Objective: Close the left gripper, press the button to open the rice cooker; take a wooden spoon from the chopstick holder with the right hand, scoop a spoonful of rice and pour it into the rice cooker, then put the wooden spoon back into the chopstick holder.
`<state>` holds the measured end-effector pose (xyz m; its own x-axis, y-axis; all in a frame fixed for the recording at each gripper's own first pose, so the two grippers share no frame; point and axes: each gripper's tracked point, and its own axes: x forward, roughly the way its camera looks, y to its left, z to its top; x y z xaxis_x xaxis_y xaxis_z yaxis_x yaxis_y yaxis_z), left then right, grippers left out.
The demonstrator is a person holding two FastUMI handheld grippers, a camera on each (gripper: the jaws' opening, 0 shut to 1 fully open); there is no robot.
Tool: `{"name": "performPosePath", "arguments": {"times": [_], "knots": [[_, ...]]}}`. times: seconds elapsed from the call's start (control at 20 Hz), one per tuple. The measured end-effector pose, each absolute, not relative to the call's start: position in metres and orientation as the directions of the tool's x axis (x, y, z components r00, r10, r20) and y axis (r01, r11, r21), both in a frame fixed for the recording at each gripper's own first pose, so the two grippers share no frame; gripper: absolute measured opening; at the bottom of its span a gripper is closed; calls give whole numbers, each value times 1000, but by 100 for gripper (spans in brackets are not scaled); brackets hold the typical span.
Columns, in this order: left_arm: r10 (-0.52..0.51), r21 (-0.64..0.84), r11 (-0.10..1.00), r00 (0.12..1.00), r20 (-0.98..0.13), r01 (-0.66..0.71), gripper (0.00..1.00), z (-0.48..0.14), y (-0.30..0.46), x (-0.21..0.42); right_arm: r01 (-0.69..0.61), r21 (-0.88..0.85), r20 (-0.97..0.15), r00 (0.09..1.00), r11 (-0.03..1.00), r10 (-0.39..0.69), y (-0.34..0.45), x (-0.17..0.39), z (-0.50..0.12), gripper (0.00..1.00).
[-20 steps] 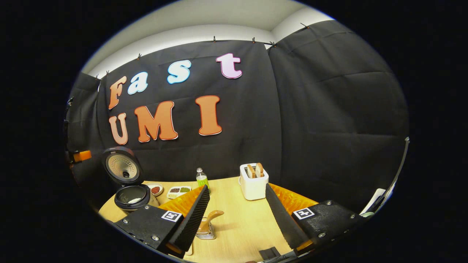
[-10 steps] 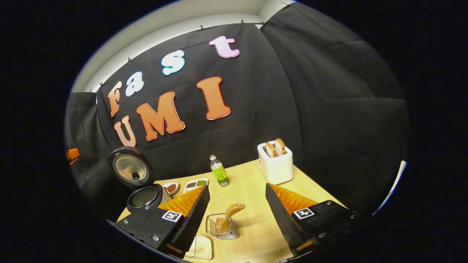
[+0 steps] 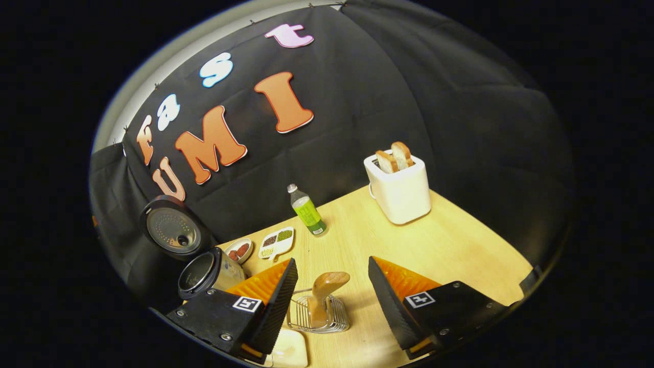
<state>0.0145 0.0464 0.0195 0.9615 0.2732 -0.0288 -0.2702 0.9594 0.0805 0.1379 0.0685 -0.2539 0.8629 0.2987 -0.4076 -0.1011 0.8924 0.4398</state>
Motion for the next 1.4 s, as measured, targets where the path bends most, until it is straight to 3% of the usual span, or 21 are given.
{"name": "performPosePath", "arguments": {"times": [0.15,0.4,0.6,0.75,1.35,1.4], "knots": [[297,90,951,955,-15,-294,98,22,52,11,-90,497,-447,826,863,343,83,137,-275,78],[314,113,944,949,-26,-309,96,18,56,9,-64,590,-442,808,805,388,90,145,-281,42],[314,121,944,949,-38,-308,97,15,58,9,-56,666,-431,786,744,444,104,144,-272,27],[300,125,948,953,-45,-293,97,14,60,15,-82,637,-418,799,766,433,109,143,-268,13],[142,67,988,987,-82,-136,97,1,88,45,-171,410,-244,926,896,288,130,90,-150,14],[128,62,990,988,-84,-123,97,0,93,48,-182,399,-239,925,899,294,138,79,-142,9]]}}
